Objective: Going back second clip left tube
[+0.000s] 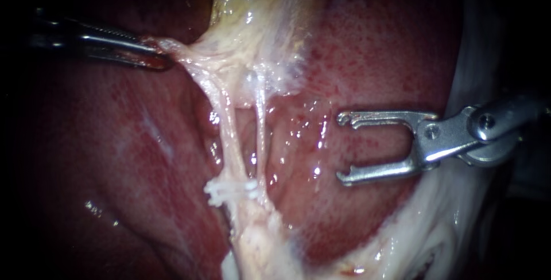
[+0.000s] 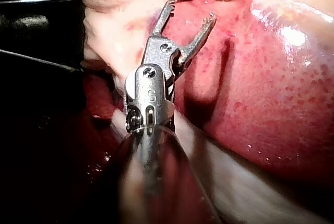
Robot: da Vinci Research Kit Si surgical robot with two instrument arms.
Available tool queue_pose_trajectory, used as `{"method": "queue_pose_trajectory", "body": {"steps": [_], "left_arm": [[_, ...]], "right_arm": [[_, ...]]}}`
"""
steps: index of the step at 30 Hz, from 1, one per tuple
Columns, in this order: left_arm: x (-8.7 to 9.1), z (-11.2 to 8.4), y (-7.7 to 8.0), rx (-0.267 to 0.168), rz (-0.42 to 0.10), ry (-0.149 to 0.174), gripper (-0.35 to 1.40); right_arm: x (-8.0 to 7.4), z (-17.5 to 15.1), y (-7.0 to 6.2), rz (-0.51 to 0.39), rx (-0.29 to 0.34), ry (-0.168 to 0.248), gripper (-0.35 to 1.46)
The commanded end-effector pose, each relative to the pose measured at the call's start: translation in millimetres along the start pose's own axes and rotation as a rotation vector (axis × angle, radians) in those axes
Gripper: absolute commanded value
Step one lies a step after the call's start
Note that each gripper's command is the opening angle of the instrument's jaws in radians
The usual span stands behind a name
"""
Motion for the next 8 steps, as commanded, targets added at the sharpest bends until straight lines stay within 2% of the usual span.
{"method": "queue_pose_trajectory", "body": {"steps": [1,8], "left_arm": [[-0.1,0.1,0.0,0.0,0.0,-0.002,-0.35],[0.0,0.0,0.0,-0.001,0.0,-0.002,-0.35]], "right_arm": [[0.0,0.0,0.0,0.0,0.0,0.0,0.5],[0.1,0.1,-0.1,0.0,-0.001,0.0,0.5]]}}
